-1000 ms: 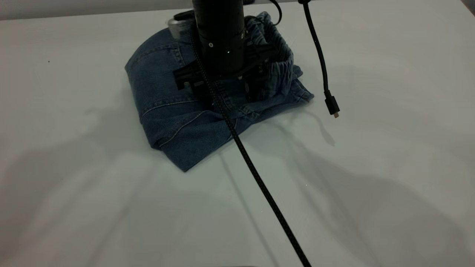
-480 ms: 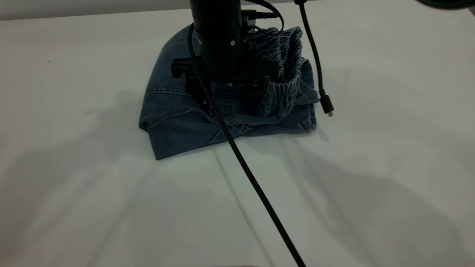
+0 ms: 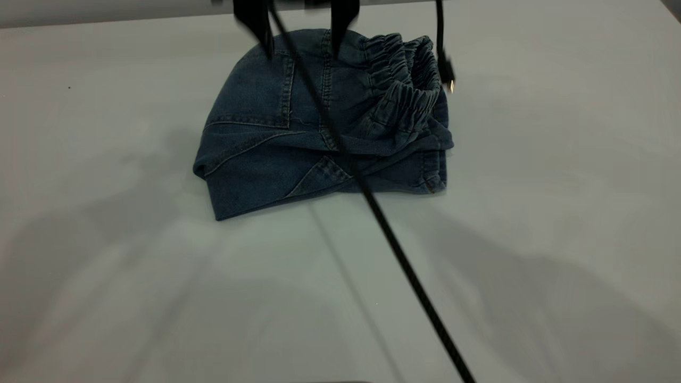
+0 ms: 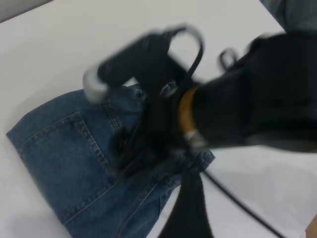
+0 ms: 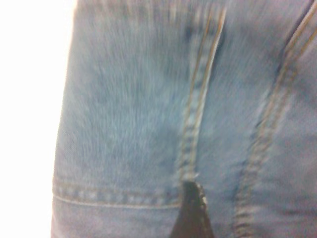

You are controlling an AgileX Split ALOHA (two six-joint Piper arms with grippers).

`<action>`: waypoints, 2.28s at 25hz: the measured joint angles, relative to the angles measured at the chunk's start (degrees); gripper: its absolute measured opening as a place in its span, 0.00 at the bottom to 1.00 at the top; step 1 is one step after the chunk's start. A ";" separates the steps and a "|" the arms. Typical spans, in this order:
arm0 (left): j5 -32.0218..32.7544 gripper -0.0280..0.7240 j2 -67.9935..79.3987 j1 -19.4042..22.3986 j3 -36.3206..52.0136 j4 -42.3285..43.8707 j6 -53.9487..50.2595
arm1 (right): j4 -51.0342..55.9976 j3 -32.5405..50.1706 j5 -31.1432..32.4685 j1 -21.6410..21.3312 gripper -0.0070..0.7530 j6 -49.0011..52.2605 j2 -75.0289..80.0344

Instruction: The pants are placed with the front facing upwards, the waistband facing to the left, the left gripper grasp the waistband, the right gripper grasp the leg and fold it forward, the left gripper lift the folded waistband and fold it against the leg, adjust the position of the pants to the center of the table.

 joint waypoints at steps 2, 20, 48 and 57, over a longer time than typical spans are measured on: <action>0.00 0.81 0.00 0.00 0.00 0.00 0.00 | -1.89 -0.12 0.00 0.00 0.66 -1.25 -1.13; 0.86 0.81 0.00 0.00 0.00 0.02 0.13 | -3.37 17.87 -0.52 -6.40 0.66 -6.91 -1.38; 12.02 0.81 -10.49 0.00 0.00 11.75 -1.91 | -2.42 27.54 0.43 -7.86 0.66 -28.58 -39.33; 12.33 0.81 -23.99 0.00 2.13 19.28 -9.34 | -1.34 49.98 0.99 -7.86 0.66 -30.68 -66.93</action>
